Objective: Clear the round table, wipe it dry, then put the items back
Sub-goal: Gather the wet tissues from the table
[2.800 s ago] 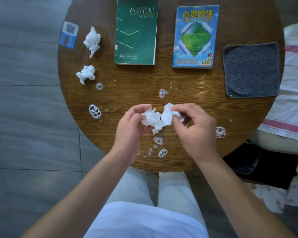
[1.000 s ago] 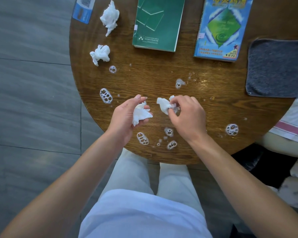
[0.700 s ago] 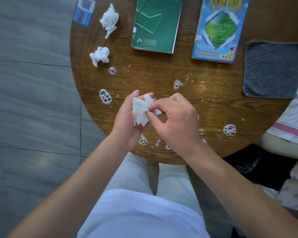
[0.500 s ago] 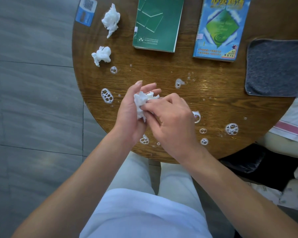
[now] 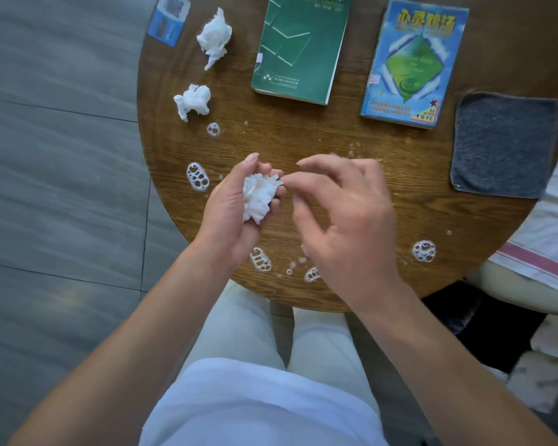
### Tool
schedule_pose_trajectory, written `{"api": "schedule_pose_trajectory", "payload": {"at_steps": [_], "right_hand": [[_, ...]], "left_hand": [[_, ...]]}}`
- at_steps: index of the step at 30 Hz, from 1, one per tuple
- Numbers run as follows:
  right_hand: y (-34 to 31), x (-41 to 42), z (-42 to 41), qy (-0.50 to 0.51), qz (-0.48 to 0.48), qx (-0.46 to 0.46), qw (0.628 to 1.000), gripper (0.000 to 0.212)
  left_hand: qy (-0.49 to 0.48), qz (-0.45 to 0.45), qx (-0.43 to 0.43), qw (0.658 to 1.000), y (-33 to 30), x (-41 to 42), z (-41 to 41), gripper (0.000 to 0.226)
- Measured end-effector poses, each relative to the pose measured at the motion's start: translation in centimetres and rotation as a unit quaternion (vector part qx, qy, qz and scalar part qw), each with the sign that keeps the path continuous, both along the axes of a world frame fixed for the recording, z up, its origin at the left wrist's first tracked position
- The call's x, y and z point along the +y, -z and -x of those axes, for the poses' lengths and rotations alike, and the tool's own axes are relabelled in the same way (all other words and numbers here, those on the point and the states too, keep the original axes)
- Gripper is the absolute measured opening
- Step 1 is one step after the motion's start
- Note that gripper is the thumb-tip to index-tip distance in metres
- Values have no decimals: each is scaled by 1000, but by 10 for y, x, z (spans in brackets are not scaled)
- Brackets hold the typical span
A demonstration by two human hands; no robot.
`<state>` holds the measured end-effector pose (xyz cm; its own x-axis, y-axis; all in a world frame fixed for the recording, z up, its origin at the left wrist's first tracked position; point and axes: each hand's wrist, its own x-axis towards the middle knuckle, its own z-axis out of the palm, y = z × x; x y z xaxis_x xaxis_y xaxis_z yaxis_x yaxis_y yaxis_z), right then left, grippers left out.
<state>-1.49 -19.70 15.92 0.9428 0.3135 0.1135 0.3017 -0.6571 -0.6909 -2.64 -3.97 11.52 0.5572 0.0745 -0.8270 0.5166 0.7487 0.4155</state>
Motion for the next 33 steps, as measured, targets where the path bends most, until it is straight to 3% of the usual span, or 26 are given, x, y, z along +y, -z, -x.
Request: {"api": "schedule_pose_trajectory", "payload": {"at_steps": [20, 26, 33], "right_hand": [[20, -21, 8, -34, 74, 114, 990, 34], [39, 32, -25, -14, 138, 148, 979, 50], [65, 130, -81, -1, 186, 172, 967, 56]], "left_hand": [[-110, -47, -17, 993, -2, 43, 38, 36], [-103, -29, 16, 994, 10, 94, 29, 40], [-67, -81, 48, 993, 16, 181, -9, 42]]}}
